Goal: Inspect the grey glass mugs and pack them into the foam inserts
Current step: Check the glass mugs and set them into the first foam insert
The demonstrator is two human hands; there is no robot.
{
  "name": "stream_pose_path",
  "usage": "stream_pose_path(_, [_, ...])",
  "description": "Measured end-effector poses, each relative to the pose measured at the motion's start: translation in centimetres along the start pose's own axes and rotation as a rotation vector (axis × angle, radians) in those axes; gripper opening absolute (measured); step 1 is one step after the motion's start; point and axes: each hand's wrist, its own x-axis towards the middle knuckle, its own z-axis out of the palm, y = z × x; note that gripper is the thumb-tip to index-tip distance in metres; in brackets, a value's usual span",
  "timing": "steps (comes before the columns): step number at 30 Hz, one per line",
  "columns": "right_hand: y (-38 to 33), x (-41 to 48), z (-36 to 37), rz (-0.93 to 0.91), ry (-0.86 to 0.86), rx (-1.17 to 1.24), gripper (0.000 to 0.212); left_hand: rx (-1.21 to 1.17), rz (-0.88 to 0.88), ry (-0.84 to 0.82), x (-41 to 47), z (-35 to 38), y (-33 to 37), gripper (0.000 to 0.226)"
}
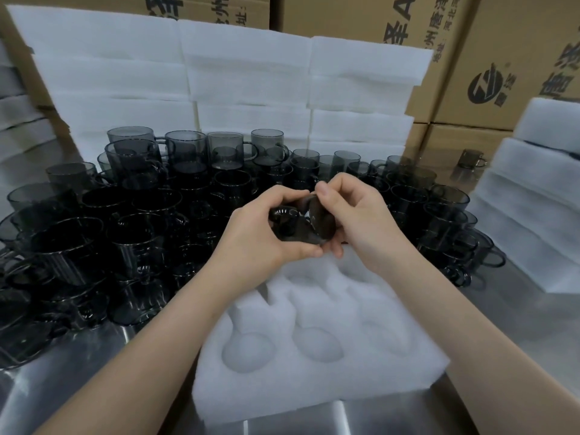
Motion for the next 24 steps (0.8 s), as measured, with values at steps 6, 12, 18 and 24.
stream_pose_path(6, [0.0,-0.1,-0.8,0.161,-0.245,0.381,0.03,-0.111,-0.03,0.13,0.6,-0.4,-0.4,0.057])
stream_pose_path(12, [0.0,0.0,-0.8,0.168,-0.229,0.313,0.037,-0.109,-0.069,0.122,0.5,-0.4,-0.6,0.058])
stream_pose_path(18, [-0.1,-0.1,0.2,0.034,-0.002,-0.186,0.039,0.176,0.015,0.056,0.0,0.3,0.0,0.065])
stream_pose_path(24, [0.0,0.1,0.3,-0.029,0.09,-0.118,0.021,0.283,0.078,0.074,0.2,0.3,0.6,0.057])
